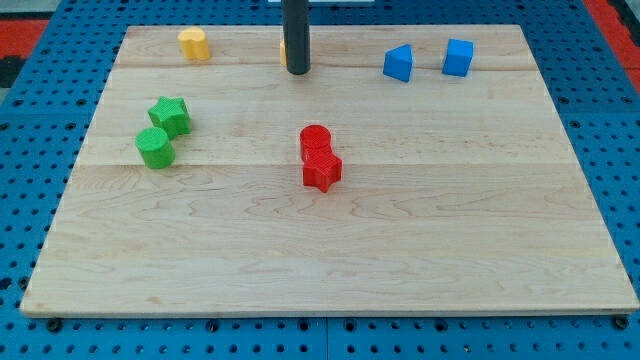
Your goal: Move your arm closer to the blue cube
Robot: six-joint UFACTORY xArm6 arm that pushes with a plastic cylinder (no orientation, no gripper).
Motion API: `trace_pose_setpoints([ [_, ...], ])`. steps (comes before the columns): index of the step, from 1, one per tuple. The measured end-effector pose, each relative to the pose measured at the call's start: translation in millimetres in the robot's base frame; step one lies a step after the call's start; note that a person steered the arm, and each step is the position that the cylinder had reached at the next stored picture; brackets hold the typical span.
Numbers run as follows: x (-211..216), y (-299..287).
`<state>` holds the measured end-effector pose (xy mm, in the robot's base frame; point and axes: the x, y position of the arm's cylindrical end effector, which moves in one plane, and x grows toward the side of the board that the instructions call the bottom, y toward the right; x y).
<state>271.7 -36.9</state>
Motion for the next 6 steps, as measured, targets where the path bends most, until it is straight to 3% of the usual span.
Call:
trace_pose_setpoints([
  [1, -0.1, -23.9],
  [2, -17.9, 2.4],
  [3, 30.4, 4.7],
  [4, 85.5, 42.6],
  [5, 78.3, 124.1],
  [6, 28.2, 173.5],
])
